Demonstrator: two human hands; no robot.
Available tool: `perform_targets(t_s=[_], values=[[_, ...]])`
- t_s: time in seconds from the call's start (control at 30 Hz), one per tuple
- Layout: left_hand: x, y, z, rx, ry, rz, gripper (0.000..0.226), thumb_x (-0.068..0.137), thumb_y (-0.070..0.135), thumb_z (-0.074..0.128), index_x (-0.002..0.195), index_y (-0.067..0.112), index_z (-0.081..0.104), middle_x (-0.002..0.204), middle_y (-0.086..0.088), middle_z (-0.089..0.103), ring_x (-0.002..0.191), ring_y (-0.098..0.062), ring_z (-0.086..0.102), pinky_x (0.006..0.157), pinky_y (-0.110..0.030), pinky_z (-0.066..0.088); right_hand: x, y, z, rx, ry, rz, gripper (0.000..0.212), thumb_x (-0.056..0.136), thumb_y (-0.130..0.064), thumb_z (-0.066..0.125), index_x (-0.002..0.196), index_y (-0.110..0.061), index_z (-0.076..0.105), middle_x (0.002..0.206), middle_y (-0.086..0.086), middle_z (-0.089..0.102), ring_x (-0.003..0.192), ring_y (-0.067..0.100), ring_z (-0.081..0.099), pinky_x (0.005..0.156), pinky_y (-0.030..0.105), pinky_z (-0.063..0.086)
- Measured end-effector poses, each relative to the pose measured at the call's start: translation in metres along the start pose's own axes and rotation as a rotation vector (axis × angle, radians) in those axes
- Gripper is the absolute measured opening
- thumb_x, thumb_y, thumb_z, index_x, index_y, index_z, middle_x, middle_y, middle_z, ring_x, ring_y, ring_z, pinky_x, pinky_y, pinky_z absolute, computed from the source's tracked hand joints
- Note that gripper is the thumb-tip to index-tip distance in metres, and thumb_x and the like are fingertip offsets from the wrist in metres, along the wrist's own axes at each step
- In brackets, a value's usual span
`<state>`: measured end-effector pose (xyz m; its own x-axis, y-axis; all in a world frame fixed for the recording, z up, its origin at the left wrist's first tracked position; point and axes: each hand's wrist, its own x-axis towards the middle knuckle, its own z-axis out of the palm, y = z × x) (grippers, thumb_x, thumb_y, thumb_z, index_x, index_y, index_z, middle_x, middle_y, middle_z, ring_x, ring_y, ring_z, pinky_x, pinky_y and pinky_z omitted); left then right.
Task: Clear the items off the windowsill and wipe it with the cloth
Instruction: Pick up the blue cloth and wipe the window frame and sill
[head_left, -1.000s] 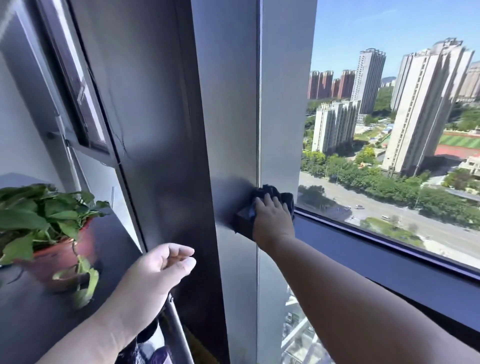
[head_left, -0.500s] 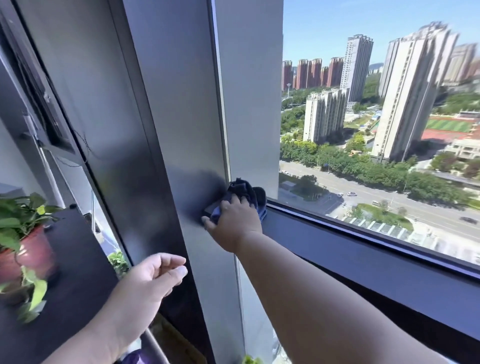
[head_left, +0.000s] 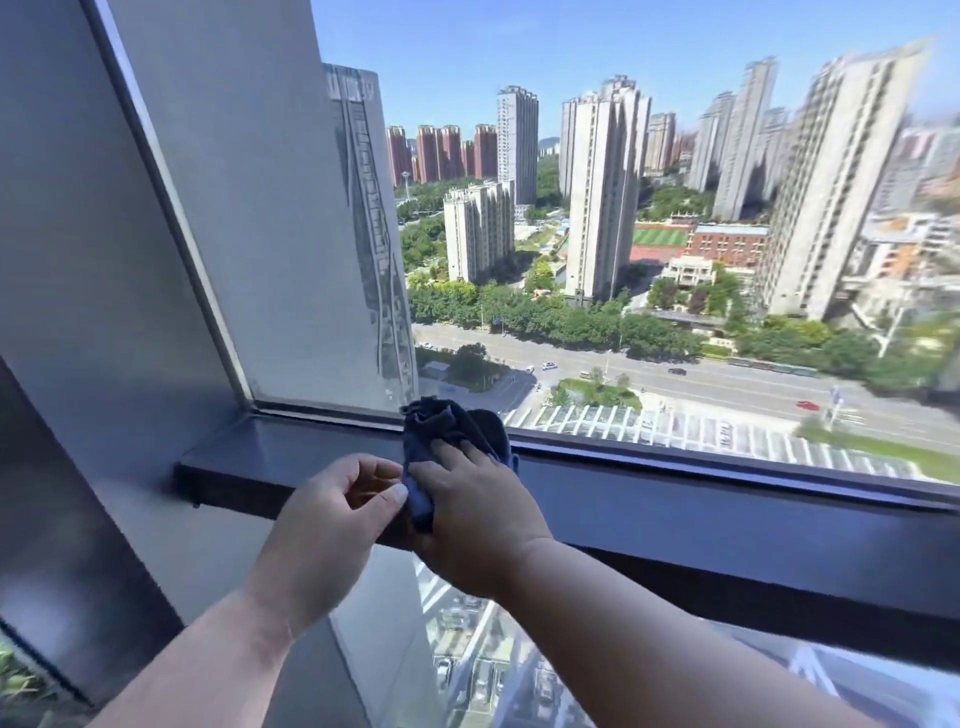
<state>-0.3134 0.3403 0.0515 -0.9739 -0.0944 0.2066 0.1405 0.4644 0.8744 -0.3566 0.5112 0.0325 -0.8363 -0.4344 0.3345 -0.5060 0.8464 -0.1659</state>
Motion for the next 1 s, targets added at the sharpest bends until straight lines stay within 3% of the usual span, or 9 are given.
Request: perform_targets(t_s=[0.13, 0.23, 0.37, 0.47, 0.6, 0.73, 0.9, 1.0], values=[[-0.003, 0.024, 0.052, 0.070, -0.097, 0.131, 0.020, 0.094, 0.032, 0.075, 0.101, 0.050, 0.072, 0.097, 0.033, 0.077, 0.090, 0.010, 0.072, 0.063, -0.011, 0.055, -0.056, 0.051, -0.029, 0.018, 0.032, 0.067, 0.050, 0.088, -0.052, 0.055, 0.132, -0.028, 0.060, 0.132, 0.000, 0.061, 0.119, 0.027, 0.056, 0.104, 0.043, 0.050], [-0.007, 0.035, 0.084, 0.088, -0.183, 0.171, 0.007, 0.094, 0.034, 0.075, 0.098, 0.040, 0.075, 0.102, 0.037, 0.073, 0.093, 0.010, 0.070, 0.075, -0.023, 0.056, -0.102, 0.087, -0.053, 0.002, 0.075, 0.133, 0.053, 0.087, -0.049, 0.059, 0.135, -0.026, 0.064, 0.139, 0.001, 0.063, 0.125, 0.026, 0.058, 0.108, 0.037, 0.047], [-0.008, 0.045, 0.114, 0.075, -0.262, 0.181, 0.005, 0.095, 0.031, 0.076, 0.099, 0.035, 0.076, 0.102, 0.036, 0.074, 0.090, -0.005, 0.075, 0.075, -0.026, 0.055, -0.162, 0.128, -0.084, -0.057, 0.104, 0.250, 0.050, 0.088, -0.047, 0.061, 0.132, -0.026, 0.068, 0.138, 0.001, 0.068, 0.123, 0.022, 0.063, 0.106, 0.033, 0.049], [-0.010, 0.053, 0.130, 0.062, -0.307, 0.211, 0.006, 0.095, 0.032, 0.076, 0.100, 0.035, 0.075, 0.102, 0.035, 0.074, 0.090, -0.007, 0.075, 0.074, -0.026, 0.055, -0.198, 0.149, -0.102, -0.063, 0.102, 0.361, 0.050, 0.087, -0.047, 0.061, 0.133, -0.028, 0.069, 0.140, -0.001, 0.067, 0.125, 0.019, 0.062, 0.108, 0.033, 0.049], [-0.016, 0.064, 0.152, 0.050, -0.402, 0.267, 0.006, 0.096, 0.034, 0.075, 0.100, 0.037, 0.074, 0.103, 0.033, 0.074, 0.089, 0.001, 0.073, 0.072, -0.024, 0.054, -0.232, 0.165, -0.118, -0.100, 0.107, 0.505, 0.054, 0.088, -0.050, 0.057, 0.138, -0.031, 0.065, 0.148, -0.003, 0.061, 0.134, 0.018, 0.057, 0.115, 0.036, 0.045], [-0.026, 0.071, 0.168, 0.044, -0.457, 0.284, 0.007, 0.097, 0.034, 0.075, 0.101, 0.039, 0.073, 0.094, 0.011, 0.079, 0.089, -0.005, 0.074, 0.076, -0.025, 0.058, -0.257, 0.181, -0.135, -0.072, 0.119, 0.620, 0.053, 0.087, -0.046, 0.058, 0.137, -0.028, 0.066, 0.146, 0.001, 0.063, 0.134, 0.019, 0.056, 0.117, 0.026, 0.034], [-0.033, 0.074, 0.163, 0.067, -0.450, 0.321, 0.008, 0.097, 0.033, 0.073, 0.102, 0.040, 0.071, 0.096, 0.016, 0.077, 0.088, 0.004, 0.071, 0.073, -0.020, 0.052, -0.267, 0.191, -0.147, 0.020, 0.078, 0.721, 0.056, 0.091, -0.039, 0.062, 0.146, -0.032, 0.059, 0.162, 0.007, 0.046, 0.150, 0.019, 0.037, 0.120, 0.021, 0.017], [-0.036, 0.071, 0.148, 0.072, -0.412, 0.340, 0.008, 0.097, 0.034, 0.073, 0.102, 0.040, 0.072, 0.095, 0.019, 0.077, 0.095, 0.015, 0.065, 0.075, -0.019, 0.050, -0.265, 0.189, -0.146, 0.021, 0.068, 0.729, 0.061, 0.089, -0.043, 0.060, 0.150, -0.037, 0.053, 0.164, 0.008, 0.042, 0.151, 0.021, 0.035, 0.122, 0.026, 0.019]])
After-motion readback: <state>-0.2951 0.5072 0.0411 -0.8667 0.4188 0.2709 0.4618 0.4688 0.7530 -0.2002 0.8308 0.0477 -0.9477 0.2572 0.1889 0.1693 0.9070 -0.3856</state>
